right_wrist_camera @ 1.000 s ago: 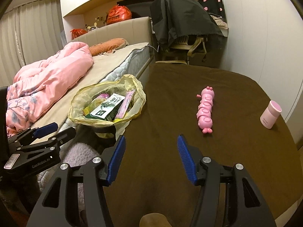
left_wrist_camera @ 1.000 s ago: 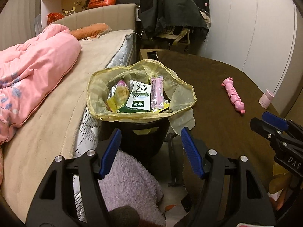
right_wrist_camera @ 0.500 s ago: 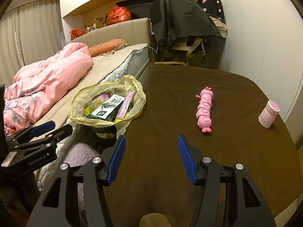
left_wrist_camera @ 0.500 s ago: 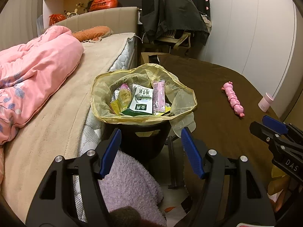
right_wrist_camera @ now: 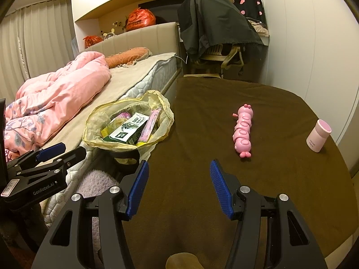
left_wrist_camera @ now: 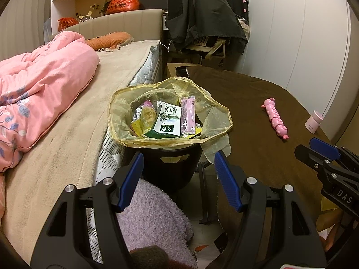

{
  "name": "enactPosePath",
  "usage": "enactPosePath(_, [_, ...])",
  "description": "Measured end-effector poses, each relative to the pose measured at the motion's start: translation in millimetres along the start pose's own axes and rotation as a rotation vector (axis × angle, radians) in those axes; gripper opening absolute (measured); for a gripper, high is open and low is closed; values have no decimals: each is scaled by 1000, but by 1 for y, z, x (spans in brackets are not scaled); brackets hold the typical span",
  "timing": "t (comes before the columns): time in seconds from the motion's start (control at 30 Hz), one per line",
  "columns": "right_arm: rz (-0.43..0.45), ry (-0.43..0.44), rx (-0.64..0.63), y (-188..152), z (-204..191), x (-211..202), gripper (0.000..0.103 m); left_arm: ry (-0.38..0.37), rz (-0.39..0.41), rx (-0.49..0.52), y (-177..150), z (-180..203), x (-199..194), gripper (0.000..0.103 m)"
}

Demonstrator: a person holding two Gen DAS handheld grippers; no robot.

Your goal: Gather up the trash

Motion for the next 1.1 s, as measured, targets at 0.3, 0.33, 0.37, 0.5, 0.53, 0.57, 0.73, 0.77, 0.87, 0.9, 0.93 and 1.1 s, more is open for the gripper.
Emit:
enactPosePath(0.3, [3, 0, 4, 1, 1, -1, 53, -3, 1, 5, 1, 0, -2, 63])
enactPosePath(0.33, [3, -1, 5, 1, 1, -1, 53, -2, 1, 5, 1, 0, -2, 63])
enactPosePath(0.37, [2, -1, 5, 1, 1, -1, 53, -2, 1, 5, 1, 0, -2, 63])
enactPosePath(0.5, [4, -1, 3, 1, 2, -1, 53, -3, 2, 7, 2, -1, -3, 63])
enactPosePath(0.53, [3, -1, 3, 1, 2, -1, 53, -4, 2, 8, 2, -1, -3, 63])
enactPosePath(0.57, [2, 0, 3, 1, 2, -1, 53, -5, 2, 7, 2, -1, -3, 63])
enactPosePath(0.73, [3, 0, 4, 0, 2, -1, 53, -4, 2, 7, 2, 0, -3, 63])
enactPosePath(0.77, [4, 1, 4, 1, 2, -2, 53, -3, 3, 7, 2, 0, -3, 63])
enactPosePath(0.87, [2, -1, 4, 0, 2, -1, 53, -5, 3, 9, 2, 0, -3, 63])
enactPosePath(0.9, [3, 0, 5, 0, 2, -1, 53, -5, 2, 9, 2, 1, -3, 63])
enactPosePath(0.93, [4, 0, 5, 0, 2, -1, 53, -5, 3, 8, 2, 1, -3, 63])
enactPosePath(1.1, [5, 0, 5, 1, 2, -2, 53, -6, 2, 10, 2, 1, -3, 63])
Point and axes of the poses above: each gripper's, at about its wrist camera, not at the fingertips, and x roughly the way its jaws point, z to its right, y to its top, the point moved 1 cm from there along x, roughly the way its jaws point, and after that the axes turned 8 degrees about -y, right-handed, at the moved point
